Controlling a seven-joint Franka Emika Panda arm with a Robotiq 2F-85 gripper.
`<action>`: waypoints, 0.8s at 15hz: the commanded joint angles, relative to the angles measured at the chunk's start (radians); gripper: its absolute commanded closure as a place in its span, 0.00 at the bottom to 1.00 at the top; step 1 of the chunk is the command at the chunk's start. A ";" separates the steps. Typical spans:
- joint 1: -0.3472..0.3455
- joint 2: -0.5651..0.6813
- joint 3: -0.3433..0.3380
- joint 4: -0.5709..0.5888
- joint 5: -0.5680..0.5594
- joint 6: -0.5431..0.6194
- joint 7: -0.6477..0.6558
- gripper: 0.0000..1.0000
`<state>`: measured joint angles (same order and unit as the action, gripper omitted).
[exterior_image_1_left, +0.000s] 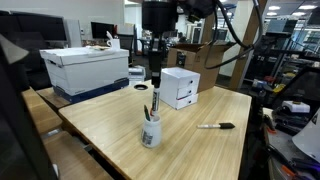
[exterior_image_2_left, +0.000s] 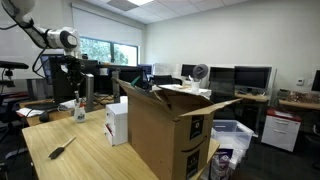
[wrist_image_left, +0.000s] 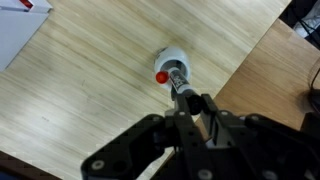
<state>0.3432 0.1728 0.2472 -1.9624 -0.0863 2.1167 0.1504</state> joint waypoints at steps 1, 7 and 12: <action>-0.018 -0.057 0.001 -0.020 0.011 -0.046 0.011 0.92; -0.062 -0.125 -0.016 -0.122 0.077 -0.036 -0.015 0.92; -0.116 -0.176 -0.046 -0.273 0.202 0.027 -0.082 0.92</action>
<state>0.2635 0.0636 0.2132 -2.1146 0.0442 2.0801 0.1340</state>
